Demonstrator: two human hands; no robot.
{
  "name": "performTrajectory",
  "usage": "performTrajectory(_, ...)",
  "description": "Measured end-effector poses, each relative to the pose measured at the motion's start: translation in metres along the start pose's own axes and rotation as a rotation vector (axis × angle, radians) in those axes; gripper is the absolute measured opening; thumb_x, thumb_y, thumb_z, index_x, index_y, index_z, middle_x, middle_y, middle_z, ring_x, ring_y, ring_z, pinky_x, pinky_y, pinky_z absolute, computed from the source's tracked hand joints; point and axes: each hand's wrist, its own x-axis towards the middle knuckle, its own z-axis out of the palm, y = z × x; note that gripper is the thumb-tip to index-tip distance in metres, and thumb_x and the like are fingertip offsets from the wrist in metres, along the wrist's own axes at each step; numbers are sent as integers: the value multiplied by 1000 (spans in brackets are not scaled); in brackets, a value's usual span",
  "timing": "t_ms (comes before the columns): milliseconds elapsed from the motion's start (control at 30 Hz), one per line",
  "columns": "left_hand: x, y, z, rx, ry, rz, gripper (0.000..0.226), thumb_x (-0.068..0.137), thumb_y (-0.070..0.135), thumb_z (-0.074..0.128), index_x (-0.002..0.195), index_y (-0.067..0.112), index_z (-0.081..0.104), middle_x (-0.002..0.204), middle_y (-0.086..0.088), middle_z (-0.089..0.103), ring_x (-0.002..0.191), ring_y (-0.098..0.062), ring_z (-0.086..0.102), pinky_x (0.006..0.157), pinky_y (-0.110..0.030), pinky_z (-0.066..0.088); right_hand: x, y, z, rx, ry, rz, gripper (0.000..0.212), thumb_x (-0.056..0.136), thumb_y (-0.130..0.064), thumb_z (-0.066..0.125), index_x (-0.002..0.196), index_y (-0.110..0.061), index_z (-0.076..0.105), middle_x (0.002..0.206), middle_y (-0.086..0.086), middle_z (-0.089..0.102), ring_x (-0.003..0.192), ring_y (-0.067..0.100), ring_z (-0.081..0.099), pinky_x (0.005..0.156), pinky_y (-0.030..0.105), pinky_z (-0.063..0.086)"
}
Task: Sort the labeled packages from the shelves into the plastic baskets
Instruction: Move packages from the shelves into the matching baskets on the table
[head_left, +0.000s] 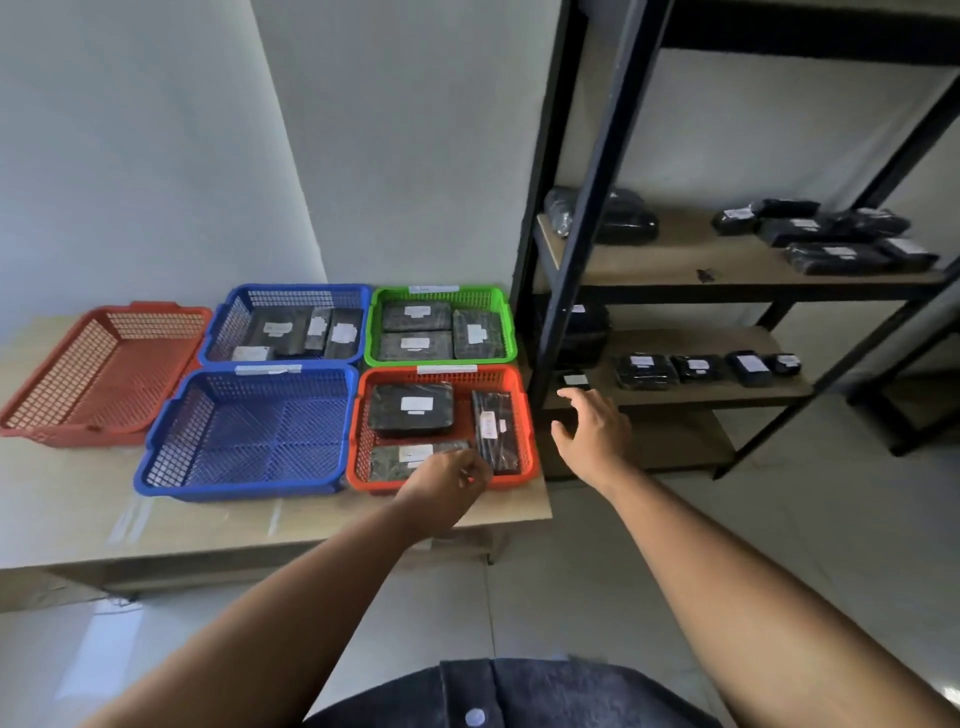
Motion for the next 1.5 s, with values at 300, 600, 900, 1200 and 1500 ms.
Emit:
performTrajectory(300, 71, 91, 39, 117, 25, 54, 15, 99, 34, 61, 96, 25, 73, 92, 9, 74, 83, -12, 69, 76, -36, 58, 36, 113, -69, -11, 73, -50, 45, 91, -37, 71, 134, -31, 59, 121, -5, 64, 115, 22, 59, 92, 43, 55)
performTrajectory(600, 163, 233, 140, 126, -36, 134, 13, 97, 31, 67, 107, 28, 74, 101, 13, 71, 91, -6, 68, 79, -20, 56, 99, 262, -143, -33, 77, -80, 46, 93, -35, 72, 136, -31, 58, 126, -6, 63, 118, 18, 59, 93, 39, 56)
performTrajectory(900, 239, 297, 170, 315, 28, 215, 26, 100, 38, 64, 125, 37, 68, 129, 12, 59, 122, -10, 53, 102, -34, 50, 167, 355, -177, 72, 120, 21, 45, 93, -31, 74, 136, -26, 62, 124, -1, 67, 117, 23, 61, 91, 39, 57)
performTrajectory(1200, 363, 325, 166, 447, 172, 283, 40, 101, 37, 60, 141, 37, 57, 140, 12, 47, 132, -14, 39, 113, -39, 39, 269, 408, -179, 71, 148, 22, 44, 93, -33, 73, 134, -28, 60, 122, -3, 66, 116, 21, 58, 93, 45, 55)
performTrajectory(1500, 502, 346, 165, 428, 212, 336, 57, 97, 37, 67, 152, 27, 55, 155, 3, 50, 145, -23, 42, 123, -39, 26, 391, 440, -184, -20, 147, -90, 46, 89, -35, 75, 132, -25, 61, 122, 1, 63, 117, 24, 59, 95, 45, 54)
